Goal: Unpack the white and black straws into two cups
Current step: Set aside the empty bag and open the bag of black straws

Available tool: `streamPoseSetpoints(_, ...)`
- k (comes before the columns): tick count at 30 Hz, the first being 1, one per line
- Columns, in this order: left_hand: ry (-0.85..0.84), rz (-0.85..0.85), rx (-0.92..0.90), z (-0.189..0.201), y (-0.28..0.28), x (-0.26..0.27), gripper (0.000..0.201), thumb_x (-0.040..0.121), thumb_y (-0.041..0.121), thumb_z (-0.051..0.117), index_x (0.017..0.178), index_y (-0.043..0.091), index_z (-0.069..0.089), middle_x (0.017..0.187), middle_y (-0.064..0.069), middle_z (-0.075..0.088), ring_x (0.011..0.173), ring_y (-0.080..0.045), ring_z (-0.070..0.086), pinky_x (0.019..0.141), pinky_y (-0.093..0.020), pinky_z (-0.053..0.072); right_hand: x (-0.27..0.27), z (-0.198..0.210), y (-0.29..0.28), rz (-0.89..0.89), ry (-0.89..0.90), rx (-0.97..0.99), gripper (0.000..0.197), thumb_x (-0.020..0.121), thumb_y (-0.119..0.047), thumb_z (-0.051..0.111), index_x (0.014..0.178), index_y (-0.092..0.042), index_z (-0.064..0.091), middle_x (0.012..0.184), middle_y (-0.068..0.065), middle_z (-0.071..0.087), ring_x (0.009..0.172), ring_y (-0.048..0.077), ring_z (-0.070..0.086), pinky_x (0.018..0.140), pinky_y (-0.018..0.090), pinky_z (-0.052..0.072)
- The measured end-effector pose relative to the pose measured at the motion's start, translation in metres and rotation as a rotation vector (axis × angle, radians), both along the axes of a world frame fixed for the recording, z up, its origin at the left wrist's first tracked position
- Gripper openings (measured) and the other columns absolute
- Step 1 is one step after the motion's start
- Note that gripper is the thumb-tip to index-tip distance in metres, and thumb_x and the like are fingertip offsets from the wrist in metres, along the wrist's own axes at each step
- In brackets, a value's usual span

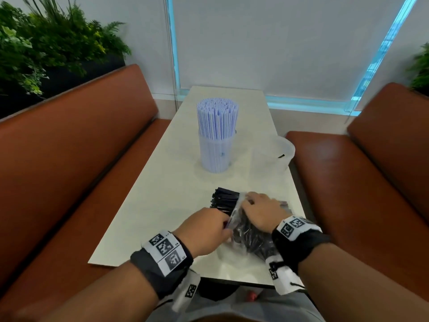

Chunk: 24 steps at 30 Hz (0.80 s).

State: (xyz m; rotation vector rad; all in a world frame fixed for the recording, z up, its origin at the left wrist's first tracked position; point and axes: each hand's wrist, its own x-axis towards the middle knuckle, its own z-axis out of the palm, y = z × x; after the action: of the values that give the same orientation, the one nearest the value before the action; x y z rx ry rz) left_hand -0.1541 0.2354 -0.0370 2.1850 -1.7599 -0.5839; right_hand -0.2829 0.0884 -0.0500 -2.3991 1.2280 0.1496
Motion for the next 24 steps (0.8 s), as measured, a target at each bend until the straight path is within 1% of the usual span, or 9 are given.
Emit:
streamPoseSetpoints(2,-0.131,0.089,-0.112,0.001,-0.004,0.012,0.028,0.095,0.031,0.048,0.072,0.020,0.059,0.070,0.001,0.063,0.068,-0.020,0.058,0.054,-0.031,0.035,0.005,-0.015,-0.001,-0.035,-0.064,0.077,0.041,0.103,-0.035,0.030,0.137,-0.017,0.046,0.157,0.013,0.032,0.139,0.038,0.033,0.113,0.059,0.028)
streamPoseSetpoints(4,-0.200,0.125,-0.249,0.006,-0.014,0.022,0.030,0.098,0.033,0.043,0.079,0.023,0.063,0.075,0.005,0.062,0.070,-0.017,0.057,0.058,-0.031,0.037,0.010,-0.014,-0.002,-0.073,-0.120,0.086,0.065,0.095,-0.066,0.024,0.129,-0.020,0.056,0.140,0.013,0.052,0.131,0.035,0.044,0.112,0.056,0.031)
streamPoseSetpoints(6,-0.161,0.089,-0.380,0.006,-0.028,0.024,0.027,0.101,0.033,0.043,0.096,0.024,0.068,0.092,0.006,0.061,0.081,-0.014,0.057,0.069,-0.029,0.043,0.015,-0.014,-0.004,-0.065,-0.170,0.045,0.080,0.074,-0.087,0.025,0.112,-0.025,0.059,0.119,0.006,0.061,0.117,0.033,0.053,0.107,0.051,0.038)
streamPoseSetpoints(9,-0.093,-0.071,-0.422,-0.012,-0.053,0.017,0.032,0.103,0.032,0.045,0.126,0.018,0.063,0.129,0.002,0.057,0.115,-0.014,0.052,0.095,-0.026,0.042,0.015,-0.014,-0.012,-0.091,-0.134,0.099,0.056,0.076,-0.062,0.041,0.113,-0.021,0.052,0.122,0.008,0.059,0.116,0.034,0.054,0.102,0.048,0.043)
streamPoseSetpoints(12,-0.200,-0.172,-0.173,-0.047,-0.062,0.015,0.053,0.107,0.044,0.032,0.149,0.014,0.041,0.155,-0.005,0.039,0.144,-0.023,0.031,0.119,-0.040,0.023,0.008,-0.015,-0.029,-0.068,-0.075,0.124,0.037,0.088,-0.026,0.051,0.125,-0.022,0.049,0.128,0.008,0.060,0.107,0.028,0.057,0.093,0.037,0.045)
streamPoseSetpoints(14,-0.250,-0.169,-0.086,-0.065,-0.062,0.021,0.061,0.106,0.050,0.025,0.155,0.015,0.032,0.162,-0.004,0.031,0.150,-0.024,0.019,0.123,-0.042,0.012,0.003,-0.014,-0.037,-0.004,-0.022,0.118,0.045,0.086,-0.015,0.050,0.129,-0.029,0.046,0.122,0.005,0.063,0.093,0.021,0.053,0.082,0.031,0.042)
streamPoseSetpoints(18,-0.259,-0.171,-0.111,-0.073,-0.067,0.028,0.064,0.105,0.055,0.020,0.154,0.016,0.033,0.159,-0.002,0.035,0.148,-0.022,0.024,0.123,-0.042,0.015,0.003,-0.017,-0.039,0.075,0.019,0.083,0.054,0.084,-0.013,0.047,0.132,-0.035,0.043,0.096,-0.006,0.060,0.084,0.020,0.057,0.075,0.032,0.043)
streamPoseSetpoints(21,-0.258,-0.176,-0.114,-0.070,-0.070,0.029,0.063,0.104,0.055,0.025,0.151,0.016,0.037,0.155,-0.002,0.040,0.143,-0.021,0.032,0.120,-0.039,0.020,0.005,-0.016,-0.036,0.012,0.004,0.091,0.054,0.082,-0.021,0.045,0.131,-0.045,0.043,0.114,-0.007,0.065,0.100,0.023,0.061,0.084,0.039,0.044)
streamPoseSetpoints(24,-0.261,-0.194,-0.073,-0.063,-0.072,0.032,0.060,0.100,0.058,0.034,0.144,0.018,0.045,0.142,0.000,0.051,0.131,-0.021,0.045,0.113,-0.039,0.031,0.008,-0.017,-0.033,-0.018,0.094,0.037,0.061,0.084,-0.045,0.039,0.144,-0.051,0.027,0.149,-0.012,0.047,0.132,0.024,0.046,0.099,0.061,0.028)
